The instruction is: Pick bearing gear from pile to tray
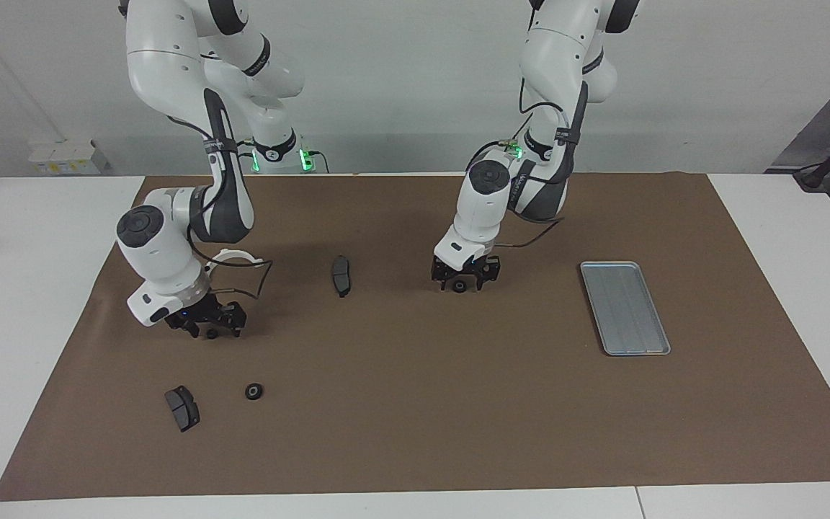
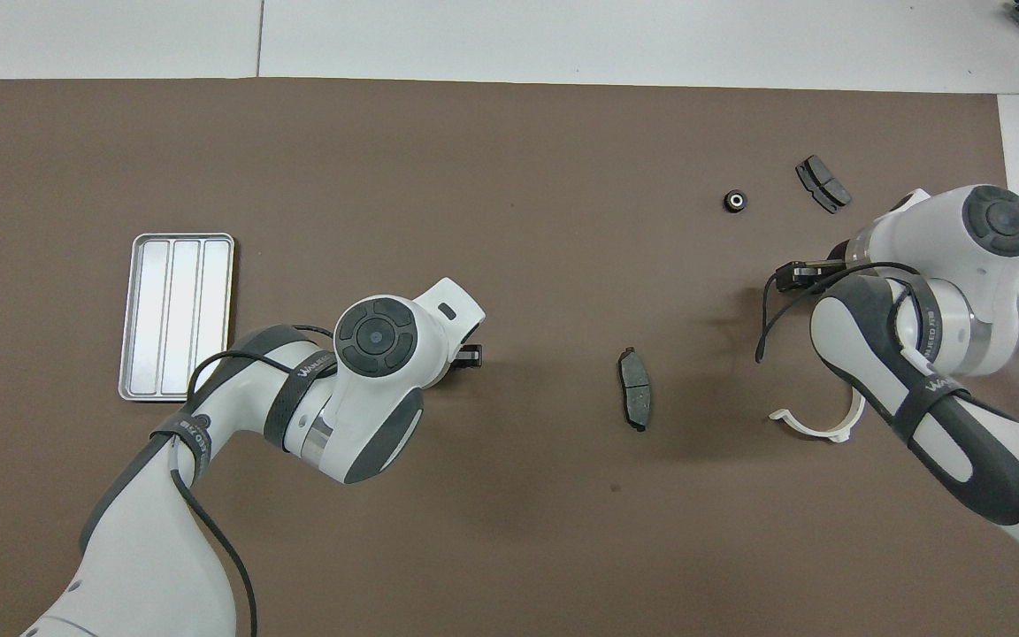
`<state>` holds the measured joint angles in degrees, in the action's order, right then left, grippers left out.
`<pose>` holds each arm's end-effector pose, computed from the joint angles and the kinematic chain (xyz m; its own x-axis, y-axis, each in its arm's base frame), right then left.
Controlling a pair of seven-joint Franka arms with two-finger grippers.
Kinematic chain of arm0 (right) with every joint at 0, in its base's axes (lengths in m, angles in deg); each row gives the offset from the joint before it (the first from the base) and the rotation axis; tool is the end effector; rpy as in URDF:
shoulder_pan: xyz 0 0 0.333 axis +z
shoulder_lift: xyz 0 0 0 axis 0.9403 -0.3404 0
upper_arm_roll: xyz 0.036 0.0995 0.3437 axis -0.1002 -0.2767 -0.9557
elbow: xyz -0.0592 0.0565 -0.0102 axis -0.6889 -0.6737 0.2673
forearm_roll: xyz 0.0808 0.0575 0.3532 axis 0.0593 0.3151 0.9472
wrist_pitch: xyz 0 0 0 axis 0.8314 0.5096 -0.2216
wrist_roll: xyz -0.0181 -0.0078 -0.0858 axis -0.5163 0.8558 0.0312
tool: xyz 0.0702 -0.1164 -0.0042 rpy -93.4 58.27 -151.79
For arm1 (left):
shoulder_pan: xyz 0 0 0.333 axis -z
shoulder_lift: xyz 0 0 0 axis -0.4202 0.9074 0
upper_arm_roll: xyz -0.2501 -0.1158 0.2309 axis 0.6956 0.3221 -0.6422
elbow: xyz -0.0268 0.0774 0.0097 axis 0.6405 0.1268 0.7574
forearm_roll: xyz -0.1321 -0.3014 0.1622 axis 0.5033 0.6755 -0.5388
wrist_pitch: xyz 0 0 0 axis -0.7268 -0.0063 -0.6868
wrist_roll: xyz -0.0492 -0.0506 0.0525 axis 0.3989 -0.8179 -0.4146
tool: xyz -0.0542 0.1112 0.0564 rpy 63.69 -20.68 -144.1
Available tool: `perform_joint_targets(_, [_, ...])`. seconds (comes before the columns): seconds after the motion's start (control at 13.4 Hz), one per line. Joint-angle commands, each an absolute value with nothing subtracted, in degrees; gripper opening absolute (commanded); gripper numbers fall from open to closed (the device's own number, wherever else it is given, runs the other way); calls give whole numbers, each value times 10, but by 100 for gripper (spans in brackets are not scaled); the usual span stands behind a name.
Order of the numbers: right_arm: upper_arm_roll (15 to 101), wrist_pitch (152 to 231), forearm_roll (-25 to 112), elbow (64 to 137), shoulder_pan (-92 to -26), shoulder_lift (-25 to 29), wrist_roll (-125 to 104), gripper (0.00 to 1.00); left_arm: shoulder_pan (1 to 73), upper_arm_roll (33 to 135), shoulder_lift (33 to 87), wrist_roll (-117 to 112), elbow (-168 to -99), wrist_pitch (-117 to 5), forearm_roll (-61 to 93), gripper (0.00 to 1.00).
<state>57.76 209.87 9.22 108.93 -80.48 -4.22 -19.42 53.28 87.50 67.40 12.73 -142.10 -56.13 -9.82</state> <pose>0.6151 -0.0377 0.3204 0.9989 -0.0264 0.0377 -0.0263 -0.9996 -0.0030 0.4870 -0.3350 0.3248 0.9971 -0.0662 0.0362 -0.0681 -0.9962 0.0546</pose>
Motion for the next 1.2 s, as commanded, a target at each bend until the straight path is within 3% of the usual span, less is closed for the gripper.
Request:
perform_joint_targets(0.0, [571,2115,100,1106,-816,-34,-188,4,546,867,657,129,-1442,-571,-98,67])
perform_joint_targets(0.07, [571,2115,100,1106,-817,-34,-188,0,546,867,657,129,-1444,-571,-98,60])
perform_joint_targets(0.37, [570,2105,100,1102,-808,-18,-202,0,549,867,656,130,-1444,-566,-98,31])
perform_joint_targets(0.75, [567,2055,100,1093,-727,14,-310,0,542,867,657,129,-1429,-552,-98,1])
perform_joint_targets(1.12, [567,2053,100,1075,-581,12,-563,0,438,867,658,104,-1326,-465,-97,0])
